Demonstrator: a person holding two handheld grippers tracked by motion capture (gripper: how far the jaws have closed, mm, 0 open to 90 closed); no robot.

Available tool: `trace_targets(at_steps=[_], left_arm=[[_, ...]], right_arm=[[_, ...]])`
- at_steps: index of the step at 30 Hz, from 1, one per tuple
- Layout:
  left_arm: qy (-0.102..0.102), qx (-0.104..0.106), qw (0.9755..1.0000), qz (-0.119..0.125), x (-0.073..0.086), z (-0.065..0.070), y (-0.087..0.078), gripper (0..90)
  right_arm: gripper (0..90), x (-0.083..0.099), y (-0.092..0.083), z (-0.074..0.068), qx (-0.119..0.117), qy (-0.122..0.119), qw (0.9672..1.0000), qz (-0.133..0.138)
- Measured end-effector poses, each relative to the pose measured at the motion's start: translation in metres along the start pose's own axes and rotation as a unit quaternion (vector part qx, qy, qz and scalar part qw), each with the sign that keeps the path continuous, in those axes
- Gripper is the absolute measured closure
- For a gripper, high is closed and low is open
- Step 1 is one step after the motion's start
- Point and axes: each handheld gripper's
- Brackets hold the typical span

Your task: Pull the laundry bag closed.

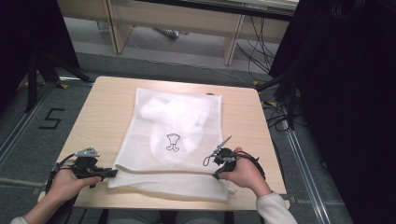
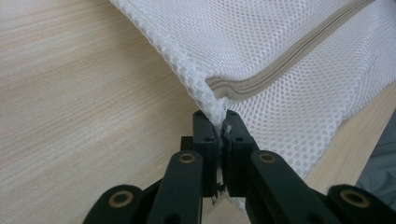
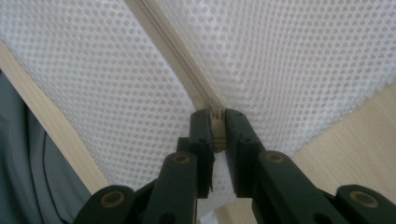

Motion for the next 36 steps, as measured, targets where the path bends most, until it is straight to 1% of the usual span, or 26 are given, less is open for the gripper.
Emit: trace_targets(at_steps=[2,3,4,6,10,14,15,16,19,20,21,22,23,24,25,26,27,28,29,30,31,32,33,34,35,36], left_arm=[[0.001,0.000,1.0000,0.007,0.001,0.000,0.001,85.4],[0.000,0.000,1.0000,0.002,0.000,0.000,0.000,85.5],[0.000,0.000,1.0000,0.006,0.000,0.000,0.001,85.5],[0.000,0.001,1.0000,0.007,0.001,0.000,0.001,85.4],[-0.001,0.002,1.0000,0.007,0.001,0.000,0.002,85.4],[-0.001,0.004,1.0000,0.006,0.001,0.000,0.002,85.4],[-0.002,0.009,0.9999,-0.010,0.000,-0.001,0.000,85.3],[-0.007,0.010,0.9999,-0.010,0.001,-0.001,0.002,84.9],[-0.001,0.011,0.9997,-0.021,0.001,-0.002,0.002,84.0],[-0.003,0.008,0.9998,-0.019,0.002,-0.001,0.004,83.1],[0.002,0.012,0.9993,-0.036,0.003,-0.002,0.004,82.0],[0.000,0.009,0.9992,-0.038,0.004,-0.002,0.006,79.9],[0.006,0.010,0.9990,-0.043,0.005,-0.002,0.008,77.3],[0.001,0.007,0.9988,-0.047,0.005,-0.002,0.008,74.0],[0.006,0.011,0.9986,-0.052,0.005,-0.002,0.007,68.3],[0.009,0.014,0.9985,-0.051,0.006,-0.002,0.006,68.3],[0.016,0.011,0.9985,-0.051,0.006,-0.002,0.005,62.9],[0.023,0.004,0.9987,-0.046,0.006,-0.001,0.005,56.4],[0.032,0.000,0.9986,-0.041,0.006,0.000,0.004,50.1],[0.039,-0.004,0.9988,-0.029,0.006,0.001,0.003,45.5],[0.049,-0.010,0.9985,-0.023,0.005,0.001,0.001,42.9],[0.049,-0.012,0.9987,0.003,0.004,0.002,0.001,40.5],[0.055,-0.018,0.9981,0.018,0.002,0.002,-0.002,38.5],[0.059,-0.029,0.9972,0.034,0.000,0.001,-0.005,36.9],[0.057,-0.030,0.9967,0.049,0.000,0.001,-0.006,36.0],[0.054,-0.030,0.9965,0.056,-0.001,0.000,-0.008,35.4]], right_arm=[[82.6,0.003,0.001,0.002,0.003,0.001,1.0000,0.001],[82.6,0.005,0.002,0.005,0.004,-0.016,0.9999,0.006],[82.6,0.009,0.002,0.006,0.004,0.002,1.0000,-0.005],[82.5,0.013,0.003,0.008,0.001,0.009,0.9999,-0.007],[82.5,0.017,0.005,0.011,-0.002,0.016,0.9998,-0.012],[82.5,0.019,0.009,0.011,-0.004,0.012,0.9998,-0.016],[82.5,0.018,0.010,0.011,-0.003,0.012,0.9998,-0.016],[82.4,0.018,0.011,0.010,-0.005,0.007,0.9999,-0.014],[82.1,0.019,0.011,0.010,-0.003,0.015,0.9998,-0.012],[81.8,0.020,0.011,0.010,-0.006,0.019,0.9997,-0.011],[81.5,0.020,0.011,0.010,-0.008,0.023,0.9997,-0.007],[81.1,0.022,0.011,0.011,-0.011,0.021,0.9997,-0.001],[80.7,0.024,0.012,0.010,-0.013,0.028,0.9995,0.000],[80.0,0.026,0.011,0.010,-0.015,0.033,0.9993,0.009],[77.9,0.030,0.010,0.010,-0.017,0.050,0.9984,0.023],[77.9,0.030,0.010,0.010,-0.017,0.050,0.9984,0.023],[75.7,0.032,0.010,0.012,-0.017,0.051,0.9978,0.039],[74.0,0.036,0.008,0.013,-0.016,0.079,0.9947,0.063],[73.4,0.038,0.007,0.015,-0.014,0.090,0.9922,0.085],[72.4,0.041,0.006,0.017,-0.008,0.113,0.9885,0.100],[69.6,0.045,0.004,0.019,-0.002,0.133,0.9838,0.121],[67.6,0.048,0.004,0.021,0.003,0.148,0.9793,0.138],[67.3,0.052,0.005,0.023,0.005,0.166,0.9729,0.161],[67.1,0.055,0.004,0.025,0.007,0.191,0.9674,0.167],[66.6,0.059,0.004,0.026,0.017,0.218,0.9608,0.170],[66.3,0.061,0.005,0.026,0.015,0.234,0.9563,0.174]])
Point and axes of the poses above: each handheld gripper's, and its own axes: y roughly forward along the jaws, x roughly out of its underside, z roughly to its right, and after that the axes turned 12 degrees about x, right-handed
